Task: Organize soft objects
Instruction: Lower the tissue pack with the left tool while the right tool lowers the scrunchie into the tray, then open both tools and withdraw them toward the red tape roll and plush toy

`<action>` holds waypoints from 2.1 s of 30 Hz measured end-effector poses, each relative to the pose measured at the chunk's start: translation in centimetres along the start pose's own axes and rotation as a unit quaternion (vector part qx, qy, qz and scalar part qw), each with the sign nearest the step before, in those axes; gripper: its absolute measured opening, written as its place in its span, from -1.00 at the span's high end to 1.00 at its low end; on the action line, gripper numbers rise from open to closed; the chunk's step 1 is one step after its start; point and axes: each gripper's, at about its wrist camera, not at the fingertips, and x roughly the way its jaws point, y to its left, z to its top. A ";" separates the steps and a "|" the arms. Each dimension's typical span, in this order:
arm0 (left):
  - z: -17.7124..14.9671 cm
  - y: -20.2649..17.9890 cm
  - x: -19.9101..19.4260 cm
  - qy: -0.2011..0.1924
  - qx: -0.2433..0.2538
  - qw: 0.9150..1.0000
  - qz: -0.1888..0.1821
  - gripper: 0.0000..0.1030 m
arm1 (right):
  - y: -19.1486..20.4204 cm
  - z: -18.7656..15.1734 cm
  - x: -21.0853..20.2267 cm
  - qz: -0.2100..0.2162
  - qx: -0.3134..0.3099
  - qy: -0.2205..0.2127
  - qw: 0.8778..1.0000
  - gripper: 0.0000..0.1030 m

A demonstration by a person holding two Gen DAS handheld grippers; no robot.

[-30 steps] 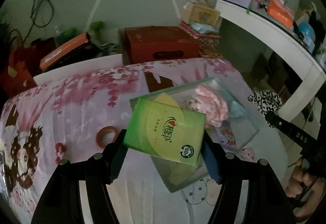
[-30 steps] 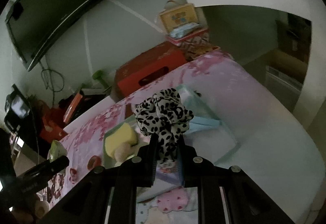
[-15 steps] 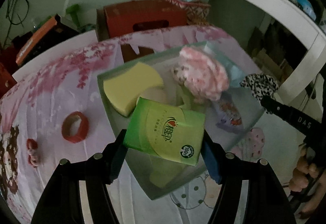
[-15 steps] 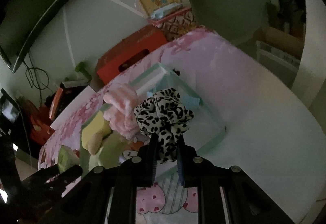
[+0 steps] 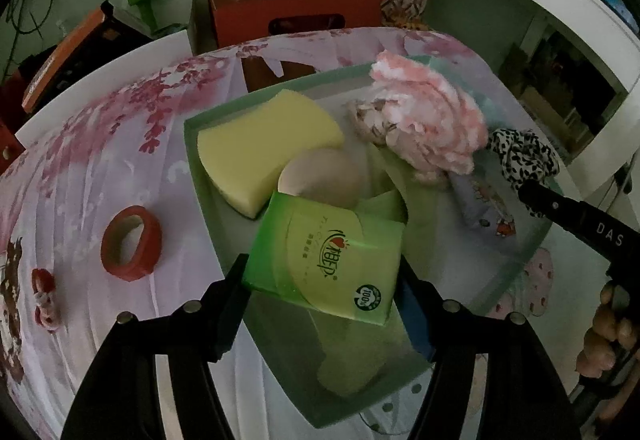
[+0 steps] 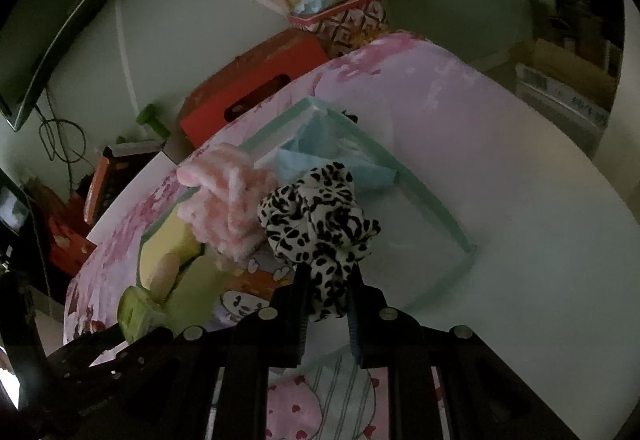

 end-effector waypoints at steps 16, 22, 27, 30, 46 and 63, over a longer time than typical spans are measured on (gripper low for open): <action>0.1 0.6 1.3 0.005 -0.009 1.000 0.000 -0.36 | 0.2 -0.1 1.1 -0.013 -0.007 0.008 1.000 0.65; 0.2 0.6 0.9 0.019 -0.010 1.000 -0.006 -0.36 | 0.5 0.0 0.7 -0.018 -0.014 0.008 1.000 0.58; 0.0 0.2 -0.1 0.016 -0.002 1.000 0.010 -0.37 | 0.8 -0.3 0.1 -0.023 -0.021 0.006 0.999 0.43; 0.0 0.2 -0.6 0.010 0.001 1.000 0.016 -0.50 | 1.0 -0.4 -0.4 -0.023 -0.026 0.003 0.999 0.22; 0.0 2.4 -3.5 -0.028 -0.040 0.998 0.041 -0.99 | 2.7 -0.6 -1.9 -0.003 -0.062 -0.006 0.998 -0.98; -1.1 4.9 -3.6 -0.024 -0.073 0.995 0.064 -0.99 | 3.6 -1.0 -1.7 -0.012 -0.078 -0.006 0.997 -1.00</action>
